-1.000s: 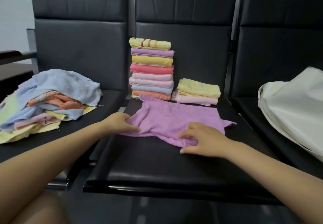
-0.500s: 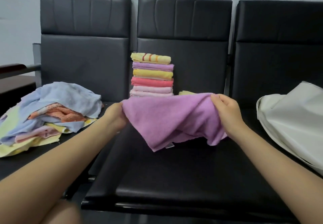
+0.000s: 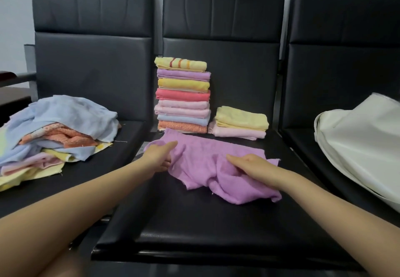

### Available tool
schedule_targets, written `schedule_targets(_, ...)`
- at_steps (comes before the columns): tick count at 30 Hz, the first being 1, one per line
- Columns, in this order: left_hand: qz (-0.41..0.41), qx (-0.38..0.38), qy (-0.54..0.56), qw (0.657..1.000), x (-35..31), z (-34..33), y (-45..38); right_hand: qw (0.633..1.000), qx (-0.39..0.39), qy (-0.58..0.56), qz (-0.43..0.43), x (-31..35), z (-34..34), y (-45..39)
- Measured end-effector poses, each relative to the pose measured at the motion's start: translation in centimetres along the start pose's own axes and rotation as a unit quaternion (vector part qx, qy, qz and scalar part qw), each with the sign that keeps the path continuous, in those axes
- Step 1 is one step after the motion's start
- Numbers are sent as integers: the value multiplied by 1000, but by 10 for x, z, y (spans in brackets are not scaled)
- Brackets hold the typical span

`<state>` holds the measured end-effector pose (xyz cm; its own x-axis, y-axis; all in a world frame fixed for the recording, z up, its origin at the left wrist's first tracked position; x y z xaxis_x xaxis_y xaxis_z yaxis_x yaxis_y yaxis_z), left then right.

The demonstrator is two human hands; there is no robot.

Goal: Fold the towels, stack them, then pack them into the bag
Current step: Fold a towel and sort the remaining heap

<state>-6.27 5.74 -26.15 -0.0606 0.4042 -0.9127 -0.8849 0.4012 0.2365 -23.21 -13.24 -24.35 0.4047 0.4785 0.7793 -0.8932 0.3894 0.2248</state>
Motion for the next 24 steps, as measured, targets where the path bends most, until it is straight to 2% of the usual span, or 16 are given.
schedule_targets(3, 12, 40, -179, 983, 6, -2, 13, 999, -34, 3, 20, -4, 15, 9)
schedule_targets(5, -26, 47, -303, 951, 6, -8, 22, 993, -111, 35, 37, -7, 27, 9)
schedule_targets(8, -97, 58, -354, 928, 6, -19, 31, 965, -229, 121, 38, -28, 55, 4)
schedule_targets(10, -126, 38, -311, 941, 5, -22, 37, 964, -216, 153, -15, -41, 60, 0)
schedule_targets(12, -151, 10, -239, 959, 2, -23, 37, 968, -168, 179, -50, -53, 55, -8)
schedule_targets(14, -126, -16, -111, 986, -3, -22, 31, 969, -162, 186, -28, -54, 49, -16)
schedule_targets(15, -94, -35, -11, 995, -4, -22, 28, 968, -177, 179, -7, -50, 47, -19)
schedule_targets(16, -60, -53, 112, 991, -5, -22, 28, 967, -189, 171, 13, -46, 48, -23)
schedule_targets(18, -2, -76, 293, 953, -2, -23, 22, 964, -196, 175, 30, -40, 50, -31)
schedule_targets(19, 8, -75, 313, 947, -2, -23, 20, 967, -184, 177, 26, -40, 50, -36)
schedule_targets(20, 5, -76, 287, 955, -4, -22, 20, 971, -164, 171, 21, -40, 49, -40)
schedule_targets(22, -24, -77, 169, 982, -7, -19, 17, 978, -145, 152, 8, -42, 49, -45)
schedule_targets(24, -67, -65, 3, 996, -8, -14, 11, 969, -210, 132, 16, -41, 58, -50)
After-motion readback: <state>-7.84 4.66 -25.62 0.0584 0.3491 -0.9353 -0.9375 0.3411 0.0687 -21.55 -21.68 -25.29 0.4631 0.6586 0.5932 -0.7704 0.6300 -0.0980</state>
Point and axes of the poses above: each hand's wrist, its own y-axis away from the middle knuckle, its own z-axis out of the back of the hand, x = y × z, the point moved 4 cm from there along -y, towards the middle knuckle, and after that the axes turned 4 degrees about -y, right-handed, at the moved point
